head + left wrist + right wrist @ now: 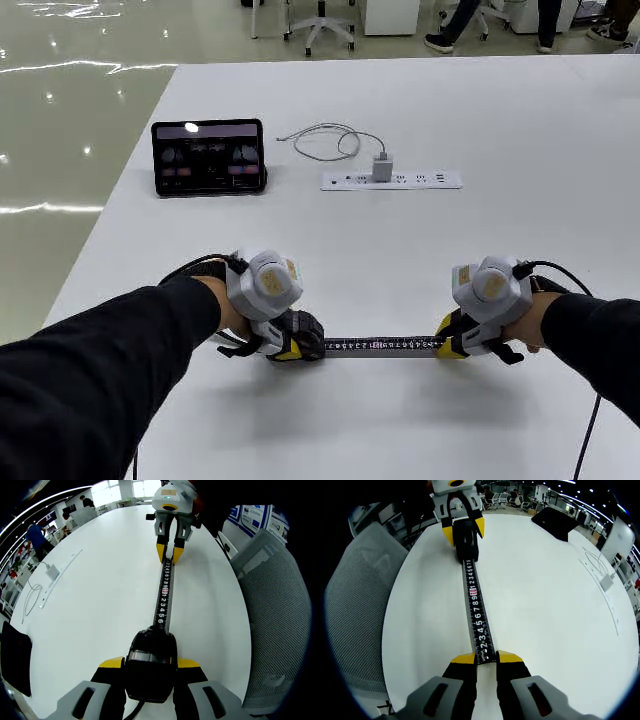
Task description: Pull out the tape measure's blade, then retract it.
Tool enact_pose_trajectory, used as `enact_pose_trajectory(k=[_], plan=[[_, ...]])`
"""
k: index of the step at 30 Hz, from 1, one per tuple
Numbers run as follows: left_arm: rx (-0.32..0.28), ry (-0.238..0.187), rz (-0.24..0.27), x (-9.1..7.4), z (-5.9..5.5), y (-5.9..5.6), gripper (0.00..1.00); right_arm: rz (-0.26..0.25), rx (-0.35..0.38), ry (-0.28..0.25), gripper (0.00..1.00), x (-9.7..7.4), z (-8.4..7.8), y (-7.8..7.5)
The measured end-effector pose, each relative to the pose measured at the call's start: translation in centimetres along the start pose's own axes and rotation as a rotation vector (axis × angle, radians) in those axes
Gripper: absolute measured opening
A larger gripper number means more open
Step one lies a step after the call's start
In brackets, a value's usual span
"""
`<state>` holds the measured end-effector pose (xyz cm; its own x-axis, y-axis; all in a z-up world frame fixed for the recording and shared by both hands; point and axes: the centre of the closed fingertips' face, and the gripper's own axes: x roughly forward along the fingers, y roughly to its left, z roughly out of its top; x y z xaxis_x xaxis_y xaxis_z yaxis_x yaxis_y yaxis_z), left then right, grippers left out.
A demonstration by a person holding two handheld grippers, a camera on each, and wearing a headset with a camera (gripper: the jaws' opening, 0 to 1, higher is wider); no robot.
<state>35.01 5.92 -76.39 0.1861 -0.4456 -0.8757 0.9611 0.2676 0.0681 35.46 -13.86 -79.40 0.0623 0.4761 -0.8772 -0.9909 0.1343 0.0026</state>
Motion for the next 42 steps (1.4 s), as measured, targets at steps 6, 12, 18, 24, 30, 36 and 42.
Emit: enact_pose_trajectory(k=[6,12,18,24,30,36,42], plan=[[0.001,-0.001,0.001,0.0,0.0,0.0,0.32,0.003,0.003,0.010,0.09,-0.2,-0.5,0.0],[0.005,-0.002,0.000,0.0,0.0,-0.1,0.32,-0.003,0.007,0.016,0.09,-0.4,-1.1,-0.1],[0.006,-0.002,0.000,-0.1,0.0,-0.2,0.32,-0.007,0.019,0.014,0.09,-0.8,-1.6,-0.1],[0.007,0.000,-0.001,-0.1,0.0,-0.2,0.32,-0.010,0.022,0.029,0.09,-1.3,-2.4,-0.2],[0.008,0.000,-0.002,-0.1,0.0,-0.1,0.32,-0.014,0.028,0.038,0.09,-1.7,-3.2,-0.4],[0.008,0.001,-0.003,-0.1,0.0,-0.1,0.32,-0.016,0.032,0.041,0.09,-1.9,-3.5,-0.4],[0.007,0.000,-0.002,-0.1,0.0,-0.2,0.32,-0.017,0.038,0.046,0.09,-2.0,-3.8,-0.4]])
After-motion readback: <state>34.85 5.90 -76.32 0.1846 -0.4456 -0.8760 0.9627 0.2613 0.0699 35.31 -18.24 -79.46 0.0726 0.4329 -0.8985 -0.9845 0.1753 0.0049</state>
